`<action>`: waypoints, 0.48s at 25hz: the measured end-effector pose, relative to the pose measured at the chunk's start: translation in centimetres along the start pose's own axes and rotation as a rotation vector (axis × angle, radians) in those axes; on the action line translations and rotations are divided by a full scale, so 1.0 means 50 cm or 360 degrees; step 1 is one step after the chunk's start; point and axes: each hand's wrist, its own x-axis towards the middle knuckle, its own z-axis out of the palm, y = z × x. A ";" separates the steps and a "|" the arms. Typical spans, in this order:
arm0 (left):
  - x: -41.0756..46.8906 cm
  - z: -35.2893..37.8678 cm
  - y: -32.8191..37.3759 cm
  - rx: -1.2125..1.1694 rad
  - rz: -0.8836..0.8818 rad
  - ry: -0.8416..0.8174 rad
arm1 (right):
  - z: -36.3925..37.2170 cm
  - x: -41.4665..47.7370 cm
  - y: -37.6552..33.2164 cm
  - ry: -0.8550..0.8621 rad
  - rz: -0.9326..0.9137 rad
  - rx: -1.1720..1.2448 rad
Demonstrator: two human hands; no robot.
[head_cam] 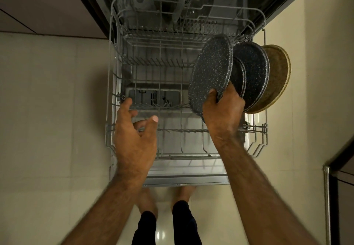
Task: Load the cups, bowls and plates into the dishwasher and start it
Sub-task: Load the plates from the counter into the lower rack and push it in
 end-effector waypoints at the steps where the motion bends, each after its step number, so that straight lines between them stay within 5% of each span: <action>1: 0.001 0.001 0.000 -0.0003 0.0005 -0.0003 | 0.012 0.000 0.006 -0.0010 0.0009 -0.0019; 12: -0.013 0.006 -0.005 -0.0014 0.0004 -0.0013 | 0.050 0.007 0.052 -0.0120 0.0144 0.0038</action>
